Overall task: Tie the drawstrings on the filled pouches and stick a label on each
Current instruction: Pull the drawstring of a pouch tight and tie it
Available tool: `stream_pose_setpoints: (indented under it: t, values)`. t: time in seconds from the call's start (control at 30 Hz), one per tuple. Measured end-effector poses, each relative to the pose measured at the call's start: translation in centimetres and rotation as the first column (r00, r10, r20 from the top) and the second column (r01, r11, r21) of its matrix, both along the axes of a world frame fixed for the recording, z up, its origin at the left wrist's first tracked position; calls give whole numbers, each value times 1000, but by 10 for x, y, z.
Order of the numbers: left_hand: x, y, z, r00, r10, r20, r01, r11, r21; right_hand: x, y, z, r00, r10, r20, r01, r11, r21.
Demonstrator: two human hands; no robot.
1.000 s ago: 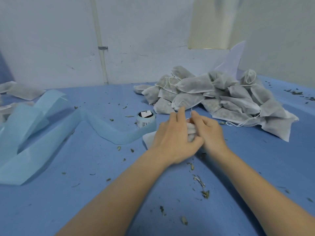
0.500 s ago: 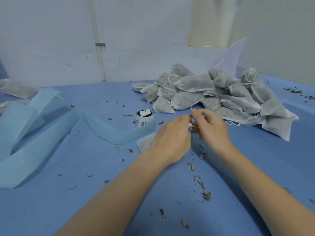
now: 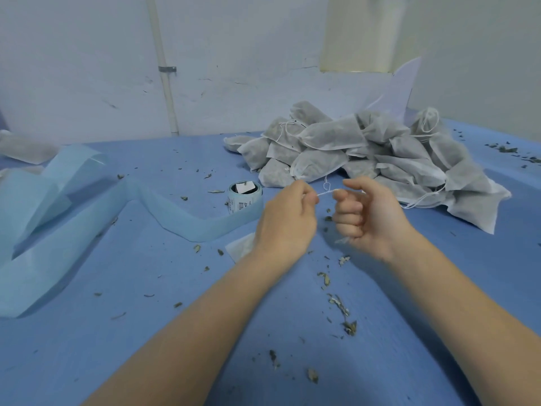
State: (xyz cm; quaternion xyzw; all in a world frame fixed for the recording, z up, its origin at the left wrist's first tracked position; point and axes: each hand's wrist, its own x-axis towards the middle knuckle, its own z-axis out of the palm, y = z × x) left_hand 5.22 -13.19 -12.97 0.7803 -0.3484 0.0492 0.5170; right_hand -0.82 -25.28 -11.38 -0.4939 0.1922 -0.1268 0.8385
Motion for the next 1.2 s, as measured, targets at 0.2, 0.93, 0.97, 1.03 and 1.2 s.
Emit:
stream_pose_setpoints:
  t: [0.2,0.93,0.97,1.03,1.2]
  values:
    - [-2,-1,-2,937,1,-350,-96,963,-251,4,14,-8,974,11,224,-61,974,217]
    - [5,1,-5,953,132,-274,-165,981,-101,5,30,-14,991,-135,-10,67,554,-830]
    - [6,1,-4,950,131,-282,-166,981,-102,5,30,-15,988,-152,15,91,512,-854]
    - [7,3,-4,938,112,-329,-161,979,-126,7,30,-18,985,-168,49,120,447,-887]
    - [12,8,-2,847,-22,-531,-141,954,-265,6,18,-20,989,-134,-55,46,648,-760]
